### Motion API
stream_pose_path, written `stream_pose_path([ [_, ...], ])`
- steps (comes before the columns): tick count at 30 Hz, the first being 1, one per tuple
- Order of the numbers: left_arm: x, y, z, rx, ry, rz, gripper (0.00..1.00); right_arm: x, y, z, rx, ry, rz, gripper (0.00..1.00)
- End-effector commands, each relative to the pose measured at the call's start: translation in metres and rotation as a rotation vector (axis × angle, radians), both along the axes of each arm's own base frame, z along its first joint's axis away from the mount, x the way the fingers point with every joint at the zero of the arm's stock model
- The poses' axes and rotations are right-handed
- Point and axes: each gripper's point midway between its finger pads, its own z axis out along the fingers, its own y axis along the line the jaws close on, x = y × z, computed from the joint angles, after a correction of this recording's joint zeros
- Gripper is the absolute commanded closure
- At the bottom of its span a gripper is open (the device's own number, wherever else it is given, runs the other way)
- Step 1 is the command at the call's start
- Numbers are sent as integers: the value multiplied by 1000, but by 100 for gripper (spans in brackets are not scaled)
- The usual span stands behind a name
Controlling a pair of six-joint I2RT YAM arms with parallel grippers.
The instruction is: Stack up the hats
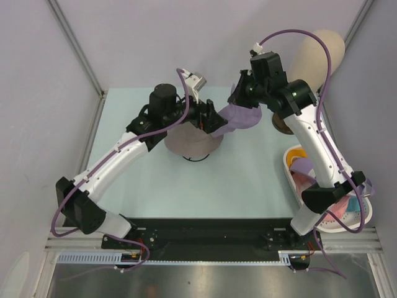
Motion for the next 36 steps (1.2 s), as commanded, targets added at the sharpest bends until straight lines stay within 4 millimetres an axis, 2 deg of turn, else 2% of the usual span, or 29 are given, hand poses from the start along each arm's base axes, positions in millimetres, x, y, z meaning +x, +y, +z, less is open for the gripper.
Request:
stream_pose_path([
  [1,3,-15,26,-65,-96,-29,4,-2,11,25,75,-63,36,100],
  [5,5,-18,27,-85,-103,-29,22,-5,18,24,87,-51,75,100],
  [6,5,-19,26,-86,-103,-31,30,-6,19,24,89,-50,85,100],
  [8,4,-19,21,-84,-94,-32,40,-6,22,23,91,-49,96,100],
  [9,3,-19,20,-86,-90,-34,49,-6,23,23,92,-48,103,100],
  [12,2,-19,15,-91,-75,-34,64,-4,26,22,95,-48,117,100],
  [15,3,-19,12,-93,-64,-28,91,-3,29,20,97,-46,131,100],
  [17,2,-19,9,-91,-52,-24,99,-2,30,18,95,-45,136,100],
  [21,1,-13,11,-94,-56,1,100,0,32,17,91,-49,146,100],
  [24,6,-2,10,-76,-59,72,100,2,35,15,98,-50,152,99],
  [27,13,16,8,-50,-49,178,100,5,36,16,105,-59,160,82],
  [28,18,25,0,-29,-27,230,100,6,38,16,108,-64,167,66],
  [29,19,30,0,-35,-8,258,99,6,39,15,111,-65,173,59],
  [30,22,40,2,-41,0,295,100,8,39,13,113,-64,175,46],
  [33,35,71,-11,-37,53,437,99,9,39,7,111,-55,177,30],
  [35,40,83,-24,-58,117,481,100,9,38,7,114,-58,175,27],
  [36,47,97,-25,-71,133,519,100,9,39,8,120,-63,175,26],
])
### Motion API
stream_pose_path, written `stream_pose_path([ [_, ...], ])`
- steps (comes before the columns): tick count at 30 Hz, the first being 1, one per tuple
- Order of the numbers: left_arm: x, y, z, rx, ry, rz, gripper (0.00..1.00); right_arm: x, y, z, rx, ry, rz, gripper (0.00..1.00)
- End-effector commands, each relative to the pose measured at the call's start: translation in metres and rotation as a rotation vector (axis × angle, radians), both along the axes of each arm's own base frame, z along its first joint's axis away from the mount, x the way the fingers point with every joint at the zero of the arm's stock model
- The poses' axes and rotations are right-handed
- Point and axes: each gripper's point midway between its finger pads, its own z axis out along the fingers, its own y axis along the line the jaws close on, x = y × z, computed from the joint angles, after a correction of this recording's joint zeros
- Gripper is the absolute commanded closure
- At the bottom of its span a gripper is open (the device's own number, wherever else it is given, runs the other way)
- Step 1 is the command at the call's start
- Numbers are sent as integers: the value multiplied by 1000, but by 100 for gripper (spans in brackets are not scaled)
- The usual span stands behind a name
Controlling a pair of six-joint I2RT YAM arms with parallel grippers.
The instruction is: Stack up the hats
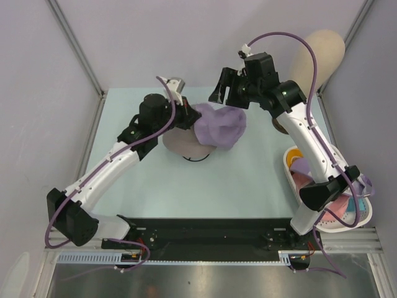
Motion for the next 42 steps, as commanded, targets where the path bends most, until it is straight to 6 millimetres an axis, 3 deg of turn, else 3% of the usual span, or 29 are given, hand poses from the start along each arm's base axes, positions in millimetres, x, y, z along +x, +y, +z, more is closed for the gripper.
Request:
stream_pose_path([
  [1,21,51,-7,-76,91,210,100,2,2,9,36,-47,14,26],
  [8,38,85,-16,-121,135,283,100,2,-13,-3,28,-27,-8,24],
  [16,46,117,1,-267,172,345,100,-1,-40,-21,15,8,-56,24],
  [23,65,136,-23,-268,228,396,100,10,-46,-43,40,-20,-11,25],
  [24,68,138,-29,-265,242,403,100,12,-50,-54,43,-6,-10,26],
  [27,75,146,-41,-258,265,427,100,14,-42,-54,86,-47,54,27],
  [33,88,164,-67,-253,315,470,100,32,-38,-90,106,-26,82,30],
  [35,93,169,-76,-248,333,481,100,40,-33,-94,130,-36,104,32],
  [42,106,172,-101,-227,379,472,100,61,-7,-111,223,-36,228,31],
])
